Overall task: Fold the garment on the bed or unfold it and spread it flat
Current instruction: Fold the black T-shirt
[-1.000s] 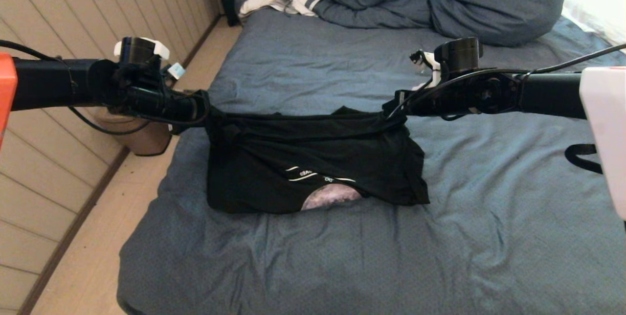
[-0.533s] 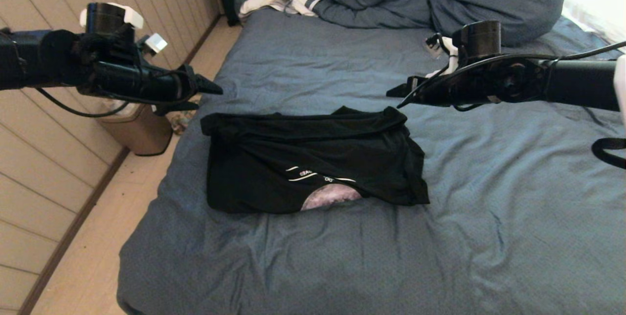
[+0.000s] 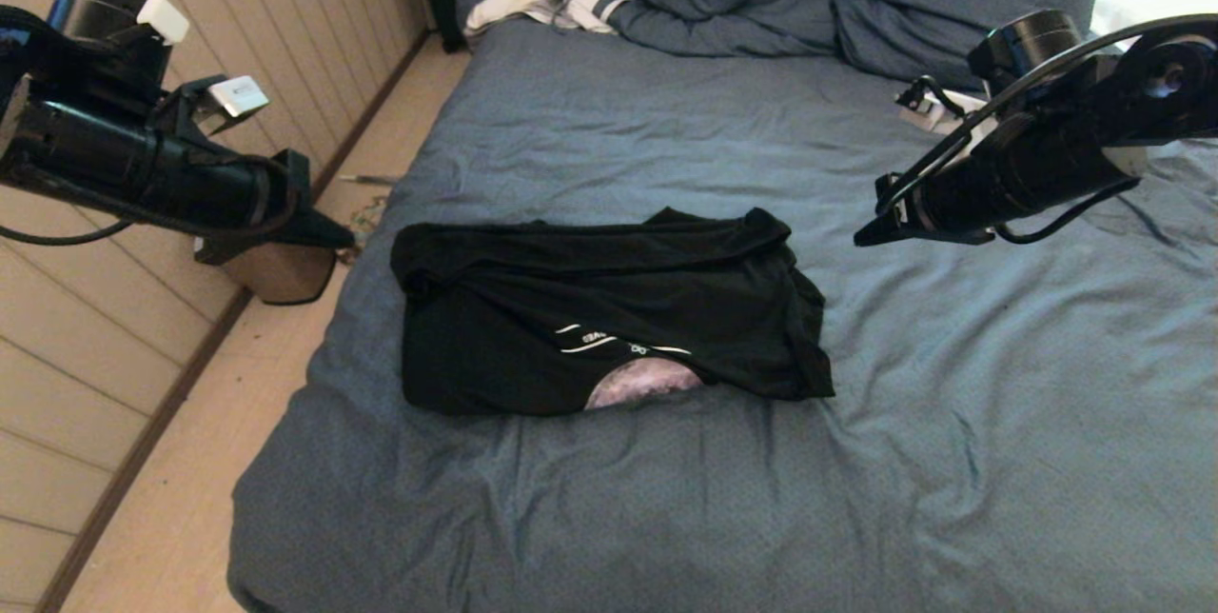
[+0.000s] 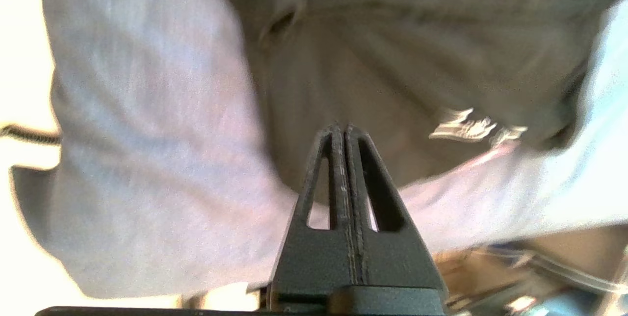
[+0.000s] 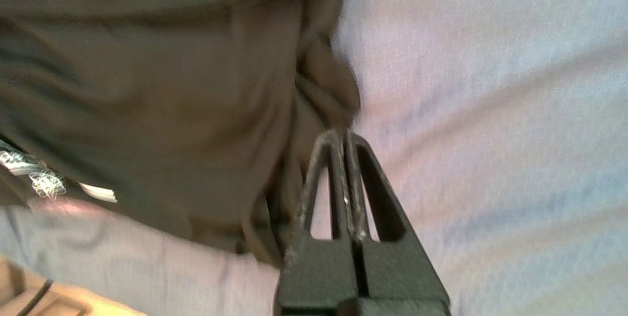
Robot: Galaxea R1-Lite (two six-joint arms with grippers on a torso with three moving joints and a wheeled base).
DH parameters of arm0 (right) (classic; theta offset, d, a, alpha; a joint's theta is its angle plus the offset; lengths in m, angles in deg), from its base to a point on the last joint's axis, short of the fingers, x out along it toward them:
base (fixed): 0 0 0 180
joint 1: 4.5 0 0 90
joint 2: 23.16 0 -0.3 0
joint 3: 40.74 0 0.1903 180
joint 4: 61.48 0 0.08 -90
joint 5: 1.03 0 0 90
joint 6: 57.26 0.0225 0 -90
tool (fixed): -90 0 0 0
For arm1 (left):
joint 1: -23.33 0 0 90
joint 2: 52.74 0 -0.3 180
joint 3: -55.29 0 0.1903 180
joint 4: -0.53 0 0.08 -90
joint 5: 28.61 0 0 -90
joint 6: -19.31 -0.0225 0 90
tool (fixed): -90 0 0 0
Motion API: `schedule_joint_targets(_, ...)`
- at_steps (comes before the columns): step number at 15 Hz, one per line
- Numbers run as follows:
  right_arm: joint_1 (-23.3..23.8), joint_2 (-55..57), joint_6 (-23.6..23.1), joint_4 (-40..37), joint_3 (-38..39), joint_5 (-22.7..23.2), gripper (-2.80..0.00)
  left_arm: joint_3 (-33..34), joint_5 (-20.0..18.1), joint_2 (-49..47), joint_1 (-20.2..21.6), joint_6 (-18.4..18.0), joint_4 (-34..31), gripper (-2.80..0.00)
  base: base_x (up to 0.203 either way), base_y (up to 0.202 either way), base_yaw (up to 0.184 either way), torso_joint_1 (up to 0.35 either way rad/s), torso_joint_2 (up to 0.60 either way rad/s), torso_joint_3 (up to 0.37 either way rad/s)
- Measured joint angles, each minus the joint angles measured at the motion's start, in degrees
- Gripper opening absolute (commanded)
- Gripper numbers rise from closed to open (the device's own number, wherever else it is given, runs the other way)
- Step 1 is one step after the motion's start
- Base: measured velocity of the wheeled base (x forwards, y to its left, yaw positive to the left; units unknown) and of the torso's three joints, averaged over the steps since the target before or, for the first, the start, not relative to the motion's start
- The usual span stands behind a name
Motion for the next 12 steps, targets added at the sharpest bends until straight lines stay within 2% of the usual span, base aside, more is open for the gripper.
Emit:
schedule_joint_targets(2,0.0,-0.7,-0.4,-0.7,1.9,0.0,-2.8,4.3,0.2,0.8,-0.1,-3.6,0.2,-2.8,0.0,0.0,0.0,0.0,0.0,0.0)
schedule_joint_targets(6,-0.4,-0.6,-3.1,-0.5,5.3,0.0,-2.8,7.1,0.1,-1.8,-0.9,-4.3,3.2,-2.8,0.0,0.0,0.0,0.0,0.0,0.0)
schedule_joint_targets(7,-0.5,-0.2,-3.5,-0.4,5.8,0.0,0.0,7.3,0.1,-3.0,-0.9,-4.2,4.7,-2.8,0.0,0.0,0.0,0.0,0.0,0.0)
schedule_joint_targets(8,-0.5,0.3,-3.6,-0.3,6.0,0.1,0.0,7.5,0.2,-4.1,-1.0,-4.2,5.7,0.0,0.0,0.0,0.0,0.0,0.0,0.0)
schedule_joint_targets(12,-0.7,2.4,-6.1,-0.3,6.6,1.3,0.0,6.6,2.2,-7.2,-1.1,-4.1,8.6,0.0,0.0,0.0,0.0,0.0,0.0,0.0)
